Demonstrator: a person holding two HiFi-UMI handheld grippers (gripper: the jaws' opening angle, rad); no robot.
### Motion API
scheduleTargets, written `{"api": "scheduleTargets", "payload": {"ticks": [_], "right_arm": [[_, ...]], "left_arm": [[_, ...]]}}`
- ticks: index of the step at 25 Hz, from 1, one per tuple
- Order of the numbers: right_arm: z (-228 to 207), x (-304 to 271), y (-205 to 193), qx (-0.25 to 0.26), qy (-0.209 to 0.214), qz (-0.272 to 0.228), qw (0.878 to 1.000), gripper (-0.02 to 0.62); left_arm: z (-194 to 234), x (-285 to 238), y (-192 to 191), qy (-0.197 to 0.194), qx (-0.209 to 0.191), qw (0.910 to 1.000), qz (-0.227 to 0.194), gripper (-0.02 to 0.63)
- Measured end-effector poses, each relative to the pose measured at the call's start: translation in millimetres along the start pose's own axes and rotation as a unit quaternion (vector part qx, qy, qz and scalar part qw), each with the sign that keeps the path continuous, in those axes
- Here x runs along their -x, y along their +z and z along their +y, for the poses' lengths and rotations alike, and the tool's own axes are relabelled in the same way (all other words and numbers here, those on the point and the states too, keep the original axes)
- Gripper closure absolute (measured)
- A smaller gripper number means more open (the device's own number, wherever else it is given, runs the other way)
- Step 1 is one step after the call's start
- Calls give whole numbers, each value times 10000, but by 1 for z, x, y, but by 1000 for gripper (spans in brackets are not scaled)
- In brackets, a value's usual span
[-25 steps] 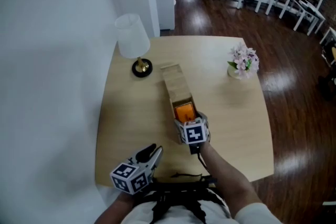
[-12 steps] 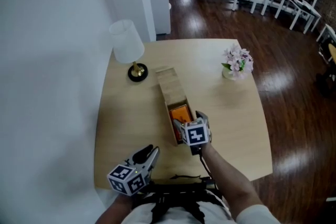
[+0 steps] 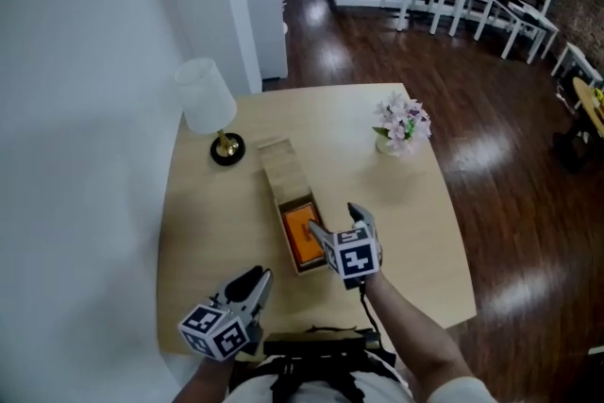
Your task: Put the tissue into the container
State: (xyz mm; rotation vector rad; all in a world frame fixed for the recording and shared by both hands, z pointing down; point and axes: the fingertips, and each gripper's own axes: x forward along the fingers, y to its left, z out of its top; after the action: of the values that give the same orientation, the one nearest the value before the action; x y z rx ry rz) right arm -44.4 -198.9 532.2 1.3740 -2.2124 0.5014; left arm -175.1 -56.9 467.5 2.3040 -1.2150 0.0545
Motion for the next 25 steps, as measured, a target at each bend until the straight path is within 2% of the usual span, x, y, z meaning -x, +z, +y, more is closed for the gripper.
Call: {"api": "scheduleTargets", "payload": {"ticks": [2, 7, 18, 25], "right_arm": [[-7, 9, 2, 4, -14, -57, 10000, 194], [-27, 31, 1, 17, -61, -89, 9999, 204], [-76, 82, 10, -129, -184, -420, 9989, 280], [-108, 110, 9, -348, -272, -537, 9976, 375]], "left_arm": [[-6, -2, 2, -18, -15, 10000, -38, 522], [-25, -13, 2, -141, -16, 9998, -101, 522], [-57, -36, -1, -221, -33, 9996, -149, 546], [-77, -45, -2, -284, -90, 9995, -119, 569]]}}
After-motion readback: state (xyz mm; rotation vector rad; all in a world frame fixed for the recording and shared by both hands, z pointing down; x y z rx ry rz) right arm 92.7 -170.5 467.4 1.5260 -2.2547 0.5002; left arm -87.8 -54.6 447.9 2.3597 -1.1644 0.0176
